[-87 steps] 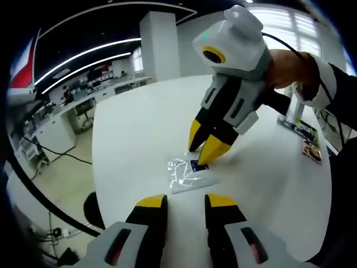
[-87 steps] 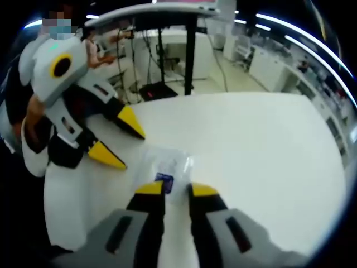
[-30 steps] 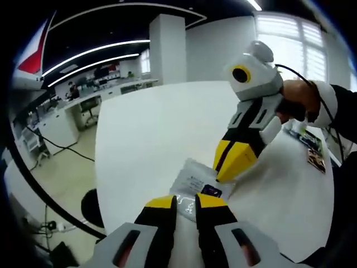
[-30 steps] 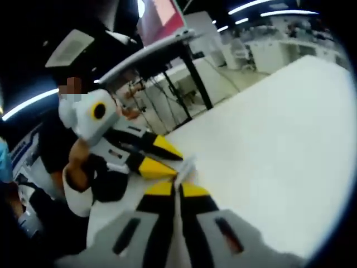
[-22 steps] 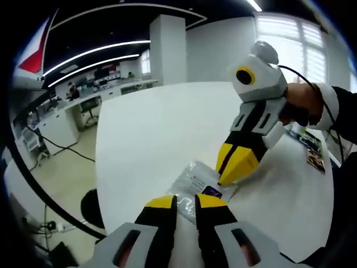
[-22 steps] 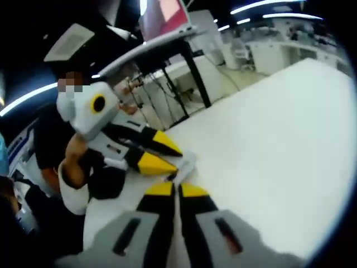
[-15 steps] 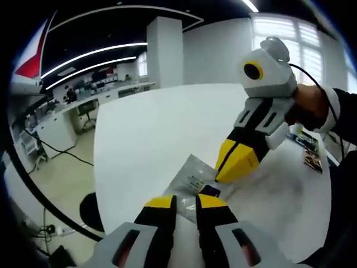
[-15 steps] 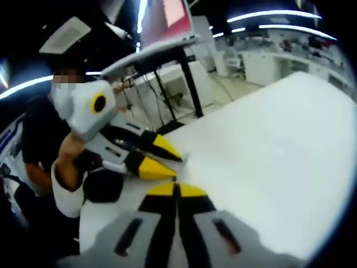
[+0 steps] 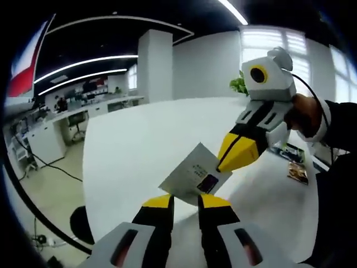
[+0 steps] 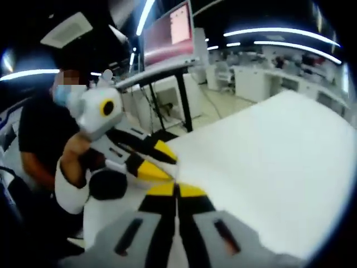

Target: Arrange the skincare products in the storage area until every visible bottle or jar stands upright without overlapping.

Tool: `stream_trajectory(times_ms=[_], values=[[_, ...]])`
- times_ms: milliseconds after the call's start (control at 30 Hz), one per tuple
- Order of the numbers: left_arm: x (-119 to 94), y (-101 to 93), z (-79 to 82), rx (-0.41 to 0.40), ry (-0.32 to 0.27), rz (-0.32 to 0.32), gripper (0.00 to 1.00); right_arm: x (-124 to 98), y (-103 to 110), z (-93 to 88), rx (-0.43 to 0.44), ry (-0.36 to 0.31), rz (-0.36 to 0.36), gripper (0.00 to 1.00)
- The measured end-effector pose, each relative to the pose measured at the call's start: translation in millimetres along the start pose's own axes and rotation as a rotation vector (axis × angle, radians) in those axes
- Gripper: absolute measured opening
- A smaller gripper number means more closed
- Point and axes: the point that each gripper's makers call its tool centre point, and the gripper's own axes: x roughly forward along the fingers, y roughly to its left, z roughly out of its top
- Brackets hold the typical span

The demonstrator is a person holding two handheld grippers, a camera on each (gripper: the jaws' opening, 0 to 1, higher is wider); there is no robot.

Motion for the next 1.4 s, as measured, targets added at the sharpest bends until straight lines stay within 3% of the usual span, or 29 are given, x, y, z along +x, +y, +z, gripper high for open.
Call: stream_trajectory(times_ms=[167,233,500,633,900,1033,1267,1400], values=[[-1,-4.6,-1.5,-0.002,-0.001,-0.018,0.18,-14,2,3.0,0.015,-0.035,-0.010,0.00],[-3,-9.8,1.6,-0.001,-0.016,-0.038,0.18,-18,2,12.4,0.070,-0.072,0.023,0.00],[-13,-37.1,36.2,0.032,-0.145,-0.151,0.20,-55,19,27.5,0.076,-0.175,0.029,0.00],[-8,-52.8,43.2,0.061,-0.155,-0.191,0.22,-74,34,26.7,0.074,-0.216,0.019,0.00],[-3,-77.7,56.0,0.085,-0.182,-0.276,0.23,-104,32,33.5,0.098,-0.299,0.002,0.00],[-12,-93.3,76.7,0.064,-0.279,-0.356,0.22,-117,36,38.4,0.107,-0.349,0.014,0.00],[-36,-115.0,108.4,0.048,-0.426,-0.410,0.22,-147,40,49.1,0.165,-0.475,0.012,0.00],[-39,-132.3,114.9,0.022,-0.454,-0.473,0.23,-160,43,52.1,0.176,-0.545,0.008,0.00]])
